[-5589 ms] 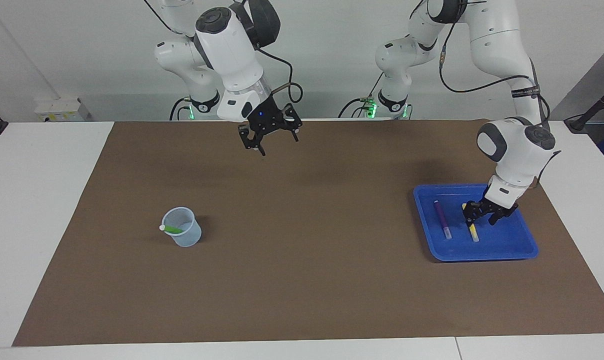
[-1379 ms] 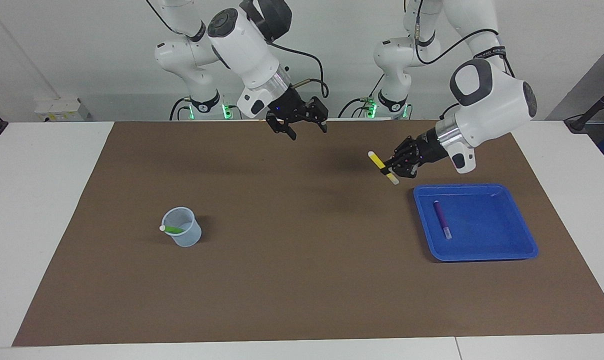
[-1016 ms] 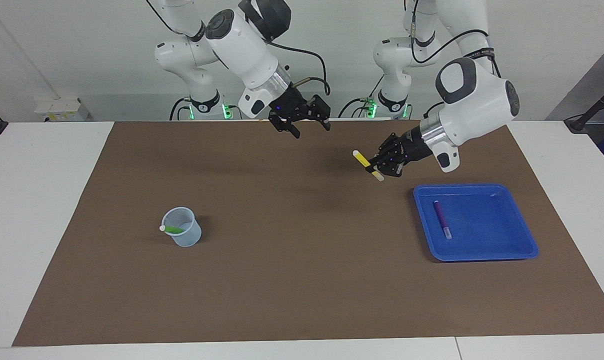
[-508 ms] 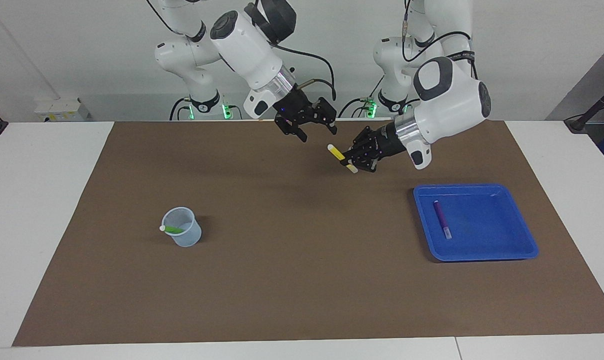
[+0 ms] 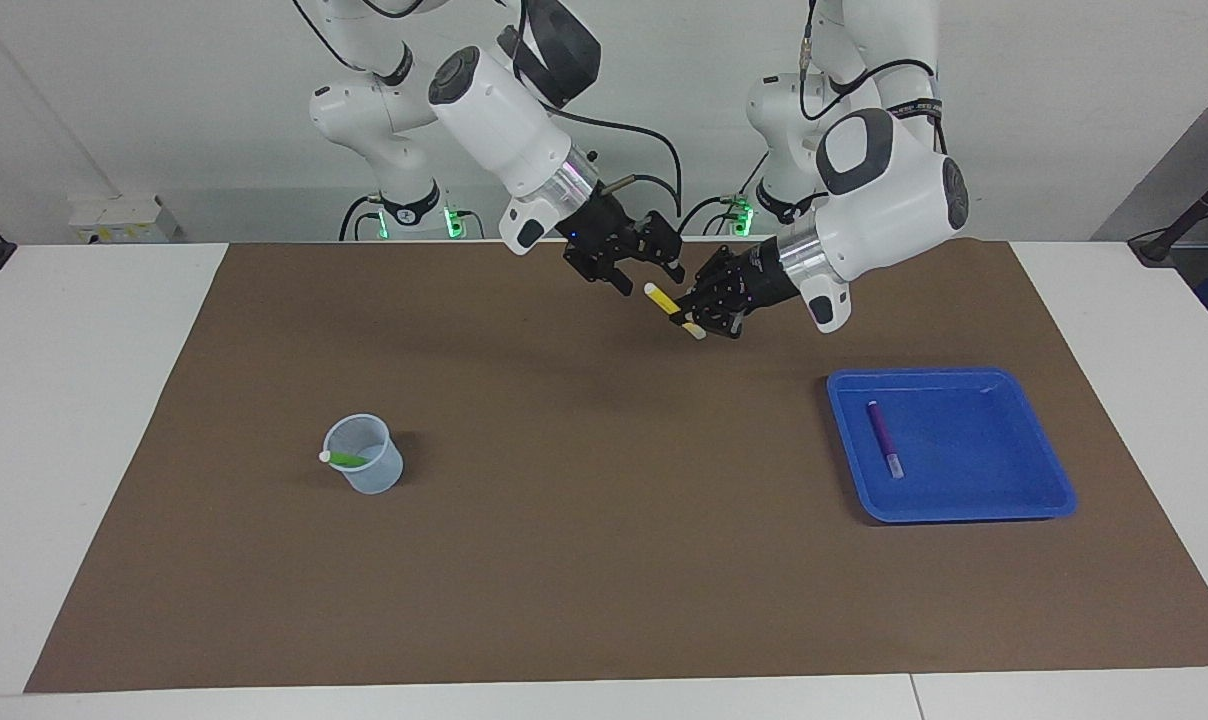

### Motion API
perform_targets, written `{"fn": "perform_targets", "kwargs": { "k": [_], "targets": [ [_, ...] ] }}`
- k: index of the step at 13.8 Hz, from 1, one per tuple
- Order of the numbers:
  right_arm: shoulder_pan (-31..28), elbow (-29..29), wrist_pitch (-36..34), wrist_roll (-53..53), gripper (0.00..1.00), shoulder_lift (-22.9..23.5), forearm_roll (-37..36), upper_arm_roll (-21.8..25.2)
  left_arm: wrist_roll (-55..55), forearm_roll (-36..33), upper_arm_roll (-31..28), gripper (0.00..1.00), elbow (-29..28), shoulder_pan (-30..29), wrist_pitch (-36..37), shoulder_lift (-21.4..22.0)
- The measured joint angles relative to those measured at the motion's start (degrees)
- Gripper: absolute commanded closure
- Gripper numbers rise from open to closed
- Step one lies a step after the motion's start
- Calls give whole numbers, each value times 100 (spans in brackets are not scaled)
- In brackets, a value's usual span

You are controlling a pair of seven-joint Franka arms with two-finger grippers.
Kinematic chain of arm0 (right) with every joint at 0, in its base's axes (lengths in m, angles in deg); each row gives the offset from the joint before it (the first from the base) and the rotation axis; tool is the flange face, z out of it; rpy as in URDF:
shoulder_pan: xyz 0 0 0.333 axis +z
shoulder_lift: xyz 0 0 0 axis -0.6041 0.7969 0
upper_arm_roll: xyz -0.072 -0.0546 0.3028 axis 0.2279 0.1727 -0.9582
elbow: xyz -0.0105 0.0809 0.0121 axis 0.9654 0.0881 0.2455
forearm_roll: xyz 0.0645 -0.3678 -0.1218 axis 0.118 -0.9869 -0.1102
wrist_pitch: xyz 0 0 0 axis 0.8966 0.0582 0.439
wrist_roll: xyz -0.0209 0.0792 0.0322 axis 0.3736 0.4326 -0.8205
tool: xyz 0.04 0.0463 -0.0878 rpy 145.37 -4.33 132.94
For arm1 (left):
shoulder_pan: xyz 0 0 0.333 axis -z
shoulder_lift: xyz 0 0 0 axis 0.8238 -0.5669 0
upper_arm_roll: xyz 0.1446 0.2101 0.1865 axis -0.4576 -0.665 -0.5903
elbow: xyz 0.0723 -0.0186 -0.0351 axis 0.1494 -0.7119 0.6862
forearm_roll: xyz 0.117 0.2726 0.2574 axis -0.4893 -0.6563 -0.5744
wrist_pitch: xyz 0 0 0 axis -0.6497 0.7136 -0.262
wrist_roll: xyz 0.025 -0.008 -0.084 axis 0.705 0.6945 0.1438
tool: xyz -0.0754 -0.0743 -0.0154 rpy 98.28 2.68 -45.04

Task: Transfer and insert pens with both arms
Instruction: 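Grasp the yellow pen with the right gripper from the left gripper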

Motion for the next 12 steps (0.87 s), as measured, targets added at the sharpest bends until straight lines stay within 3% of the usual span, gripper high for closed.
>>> {"fn": "perform_targets", "kwargs": {
  "k": [4,8,12],
  "targets": [
    [1,0,135,0,28,25,1,0,0,0,1,100,-1,10,0,3],
    [1,0,304,0,48,77,1,0,0,0,1,100,-3,11,0,8],
    [2,0,316,0,56,112,1,0,0,0,1,100,-4,12,0,14]
  ]
}}
